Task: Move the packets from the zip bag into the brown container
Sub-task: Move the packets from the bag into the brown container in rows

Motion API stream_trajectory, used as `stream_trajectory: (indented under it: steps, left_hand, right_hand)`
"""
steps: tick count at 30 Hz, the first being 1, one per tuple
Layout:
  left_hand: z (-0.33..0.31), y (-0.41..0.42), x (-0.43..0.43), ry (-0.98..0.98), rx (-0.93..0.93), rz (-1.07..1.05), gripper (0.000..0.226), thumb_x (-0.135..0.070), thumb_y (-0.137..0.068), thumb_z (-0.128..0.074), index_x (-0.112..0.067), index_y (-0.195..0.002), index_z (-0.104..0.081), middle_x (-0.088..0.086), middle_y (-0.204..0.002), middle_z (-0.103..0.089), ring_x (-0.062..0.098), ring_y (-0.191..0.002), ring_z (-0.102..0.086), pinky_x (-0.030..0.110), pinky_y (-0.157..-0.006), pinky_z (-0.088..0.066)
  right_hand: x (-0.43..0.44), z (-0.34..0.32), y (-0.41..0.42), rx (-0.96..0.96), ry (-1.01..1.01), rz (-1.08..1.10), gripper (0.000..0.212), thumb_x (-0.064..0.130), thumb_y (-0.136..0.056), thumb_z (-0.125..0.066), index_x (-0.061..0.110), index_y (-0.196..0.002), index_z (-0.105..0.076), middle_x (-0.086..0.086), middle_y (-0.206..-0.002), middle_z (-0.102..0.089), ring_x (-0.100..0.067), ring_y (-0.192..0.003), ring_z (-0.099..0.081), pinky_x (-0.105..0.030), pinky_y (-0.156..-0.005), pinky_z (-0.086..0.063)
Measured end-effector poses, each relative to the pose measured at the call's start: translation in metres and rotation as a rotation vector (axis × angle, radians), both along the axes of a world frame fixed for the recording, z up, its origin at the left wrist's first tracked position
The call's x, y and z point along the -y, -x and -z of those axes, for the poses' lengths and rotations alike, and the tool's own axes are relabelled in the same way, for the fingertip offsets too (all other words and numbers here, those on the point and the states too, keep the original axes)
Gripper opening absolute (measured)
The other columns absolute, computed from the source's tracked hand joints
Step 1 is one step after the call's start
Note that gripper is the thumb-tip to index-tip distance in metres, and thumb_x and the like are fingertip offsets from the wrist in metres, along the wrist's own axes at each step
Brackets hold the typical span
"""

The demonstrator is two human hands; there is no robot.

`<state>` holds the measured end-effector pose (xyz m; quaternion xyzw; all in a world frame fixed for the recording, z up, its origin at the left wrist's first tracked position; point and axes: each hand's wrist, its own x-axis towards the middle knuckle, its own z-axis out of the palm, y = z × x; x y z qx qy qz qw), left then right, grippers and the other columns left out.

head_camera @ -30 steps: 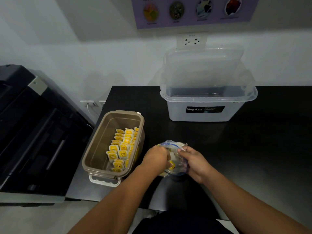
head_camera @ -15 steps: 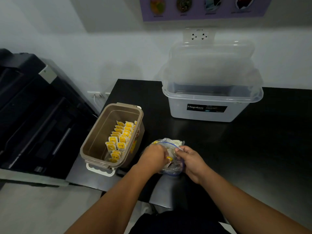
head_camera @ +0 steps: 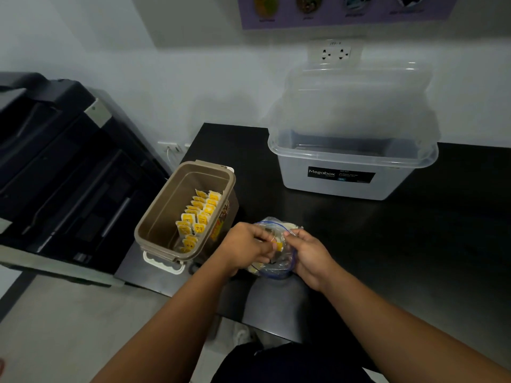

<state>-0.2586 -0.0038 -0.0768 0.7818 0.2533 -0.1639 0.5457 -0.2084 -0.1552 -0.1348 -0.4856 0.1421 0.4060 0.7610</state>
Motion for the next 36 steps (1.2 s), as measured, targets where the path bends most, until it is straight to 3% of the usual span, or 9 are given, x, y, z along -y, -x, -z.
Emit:
stream_trajectory:
  steps: [4,9,14,22,26,30,34,36]
  left_hand:
    - [0.018,0.003,0.006,-0.112,-0.044,-0.063,0.010,-0.010,-0.090,-0.074,-0.001,-0.087,-0.075,0.023,-0.088,-0.075,0.029,-0.083,-0.075,0.044,-0.083,-0.062]
    - [0.023,0.002,0.014,-0.427,-0.012,0.029,0.006,-0.018,-0.084,-0.079,-0.011,-0.083,-0.079,0.003,-0.078,-0.077,0.015,-0.075,-0.073,0.031,-0.080,-0.060]
    - [0.016,0.004,0.020,-0.513,-0.016,0.101,0.024,-0.015,-0.076,-0.083,-0.019,-0.098,-0.077,-0.004,-0.096,-0.075,0.006,-0.087,-0.068,0.019,-0.082,-0.054]
    - [-0.003,-0.002,0.015,-0.558,-0.023,0.168,0.023,-0.001,-0.081,-0.071,-0.022,-0.091,-0.073,-0.003,-0.089,-0.071,0.010,-0.085,-0.067,0.023,-0.083,-0.055]
    - [0.000,-0.002,0.015,-0.576,-0.010,0.225,0.025,-0.001,-0.083,-0.068,-0.020,-0.098,-0.074,-0.004,-0.090,-0.071,0.009,-0.086,-0.066,0.021,-0.081,-0.054]
    - [0.004,0.000,0.015,-0.611,0.039,0.305,0.029,-0.006,-0.081,-0.074,-0.019,-0.107,-0.073,-0.004,-0.099,-0.069,0.009,-0.092,-0.066,0.021,-0.084,-0.054]
    - [0.000,-0.004,0.013,-0.739,0.048,0.460,0.040,-0.009,-0.076,-0.078,-0.021,-0.113,-0.070,0.003,-0.120,-0.060,0.020,-0.105,-0.065,0.032,-0.093,-0.054]
    - [-0.005,-0.006,0.009,-0.796,0.026,0.513,0.040,-0.008,-0.079,-0.075,-0.022,-0.116,-0.067,0.003,-0.118,-0.058,0.021,-0.104,-0.064,0.031,-0.090,-0.053]
  right_hand:
    - [0.000,0.001,0.002,-0.003,0.012,-0.005,0.012,0.007,-0.107,-0.051,0.004,-0.108,-0.063,-0.021,-0.098,-0.074,-0.031,-0.085,-0.072,-0.050,-0.087,-0.058]
    - [0.001,0.002,0.004,-0.002,0.014,-0.021,0.011,0.008,-0.107,-0.052,0.007,-0.104,-0.063,-0.020,-0.096,-0.074,-0.029,-0.082,-0.072,-0.049,-0.085,-0.058]
    - [0.002,0.002,0.005,0.003,0.021,-0.022,0.012,0.008,-0.107,-0.053,0.007,-0.103,-0.064,-0.019,-0.094,-0.074,-0.029,-0.082,-0.071,-0.050,-0.087,-0.057]
    - [0.003,0.006,0.004,0.009,0.047,-0.056,0.013,0.012,-0.107,-0.053,0.009,-0.105,-0.066,-0.025,-0.111,-0.074,-0.040,-0.104,-0.070,-0.064,-0.105,-0.050]
    - [0.002,0.005,0.005,0.001,0.030,-0.056,0.014,0.012,-0.108,-0.052,0.009,-0.104,-0.065,-0.022,-0.104,-0.074,-0.035,-0.096,-0.071,-0.063,-0.105,-0.050]
    - [0.000,0.002,0.006,0.017,0.037,-0.047,0.015,0.013,-0.108,-0.052,0.009,-0.102,-0.065,-0.020,-0.101,-0.074,-0.032,-0.091,-0.071,-0.060,-0.100,-0.052]
    - [-0.003,0.003,0.005,0.015,0.053,-0.012,0.013,0.013,-0.107,-0.053,0.009,-0.101,-0.064,-0.015,-0.091,-0.075,-0.027,-0.079,-0.072,-0.046,-0.079,-0.058]
    - [-0.004,0.003,0.005,0.017,0.062,-0.005,0.013,0.013,-0.107,-0.054,0.010,-0.101,-0.064,-0.016,-0.094,-0.074,-0.028,-0.081,-0.072,-0.046,-0.078,-0.058]
